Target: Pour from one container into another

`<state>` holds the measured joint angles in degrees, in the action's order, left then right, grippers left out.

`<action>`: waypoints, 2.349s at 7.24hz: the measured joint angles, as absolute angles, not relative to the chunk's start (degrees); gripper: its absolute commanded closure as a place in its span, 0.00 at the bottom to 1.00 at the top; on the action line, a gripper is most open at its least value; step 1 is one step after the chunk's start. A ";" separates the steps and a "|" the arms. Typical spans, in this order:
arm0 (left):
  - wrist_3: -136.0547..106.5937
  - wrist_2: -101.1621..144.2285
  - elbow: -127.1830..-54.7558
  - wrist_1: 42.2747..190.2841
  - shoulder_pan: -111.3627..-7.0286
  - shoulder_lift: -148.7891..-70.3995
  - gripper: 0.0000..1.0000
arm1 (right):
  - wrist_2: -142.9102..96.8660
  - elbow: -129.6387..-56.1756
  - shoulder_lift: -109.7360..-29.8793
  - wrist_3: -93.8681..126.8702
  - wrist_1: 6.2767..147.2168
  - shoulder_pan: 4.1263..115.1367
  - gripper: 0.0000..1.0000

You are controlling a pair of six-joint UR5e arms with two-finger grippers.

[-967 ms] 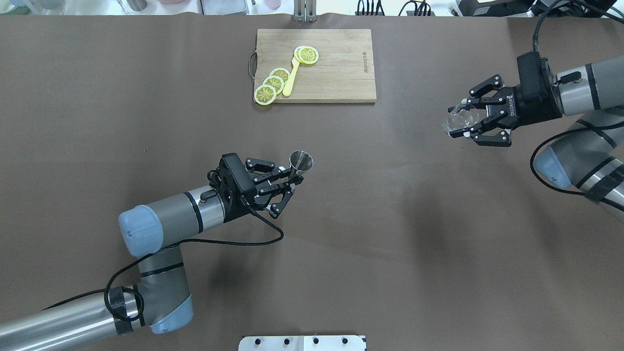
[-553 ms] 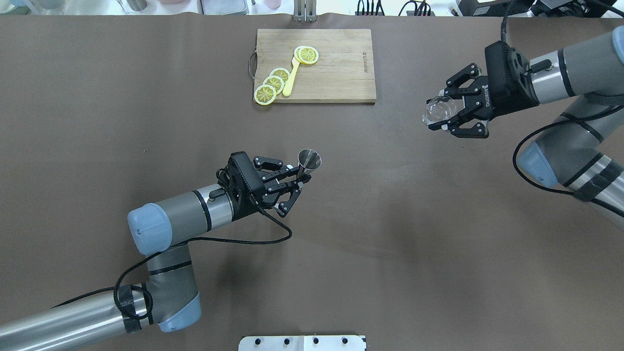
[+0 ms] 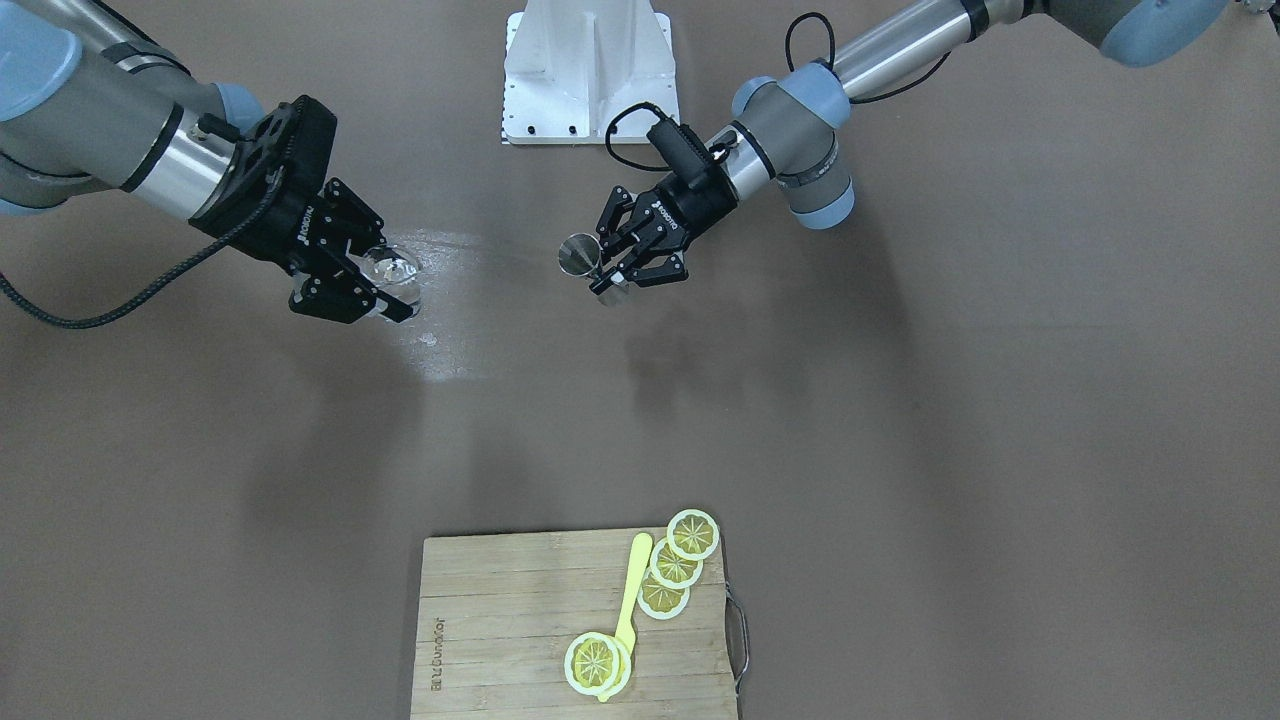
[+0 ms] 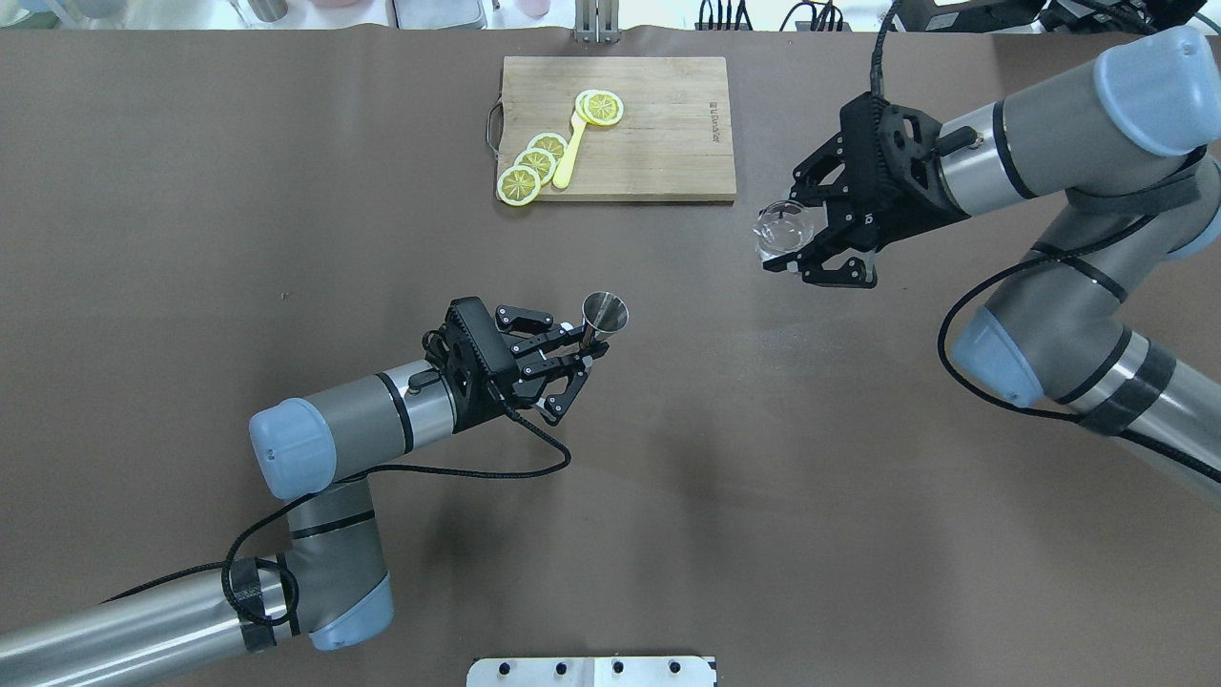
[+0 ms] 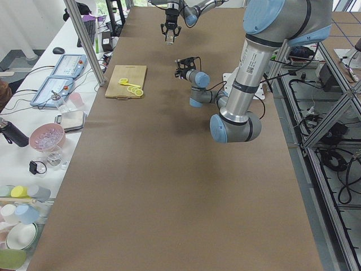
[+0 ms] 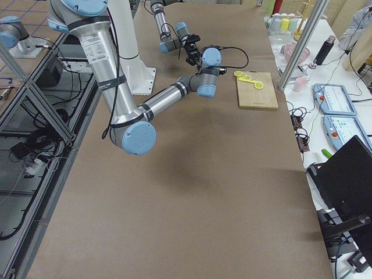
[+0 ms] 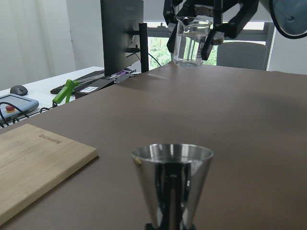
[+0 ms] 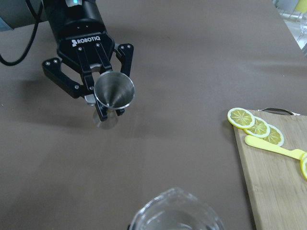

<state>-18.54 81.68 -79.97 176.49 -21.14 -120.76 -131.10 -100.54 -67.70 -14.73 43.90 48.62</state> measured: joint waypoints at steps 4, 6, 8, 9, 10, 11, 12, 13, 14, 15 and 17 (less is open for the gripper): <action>-18.54 81.36 -79.80 176.39 -21.10 -121.16 1.00 | -125.03 -105.29 -63.57 -15.20 56.50 43.35 1.00; -18.55 81.31 -79.78 176.32 -21.10 -121.32 1.00 | -123.37 -105.53 -61.88 -15.26 60.04 42.04 1.00; -18.55 81.36 -79.75 176.31 -21.09 -121.43 1.00 | -122.27 -105.69 -61.34 -17.00 61.83 40.78 1.00; -18.55 81.36 -79.67 176.31 -21.09 -121.47 1.00 | -122.25 -105.75 -61.27 -18.13 62.61 40.37 1.00; -18.54 81.34 -79.60 176.33 -21.09 -121.51 1.00 | -122.44 -105.96 -61.17 -19.66 63.83 40.12 1.00; -18.54 81.35 -79.57 176.34 -21.09 -121.57 1.00 | -122.78 -106.66 -61.07 -21.74 65.88 39.98 1.00; -18.54 81.32 -79.55 176.33 -21.09 -121.60 1.00 | -123.09 -107.49 -60.80 -23.56 68.33 39.82 1.00; -18.55 81.31 -79.51 176.32 -21.09 -121.62 1.00 | -123.26 -107.99 -60.12 -24.67 70.66 39.50 1.00; -18.52 81.30 -79.48 176.31 -21.09 -121.64 1.00 | -123.26 -108.18 -59.15 -25.14 72.85 39.07 1.00; -18.42 81.30 -79.47 176.31 -21.10 -121.64 1.00 | -123.17 -108.24 -58.01 -25.34 75.15 38.68 1.00; -18.17 81.24 -79.46 176.29 -21.09 -121.70 1.00 | -122.73 -108.28 -56.57 -26.31 78.65 38.45 1.00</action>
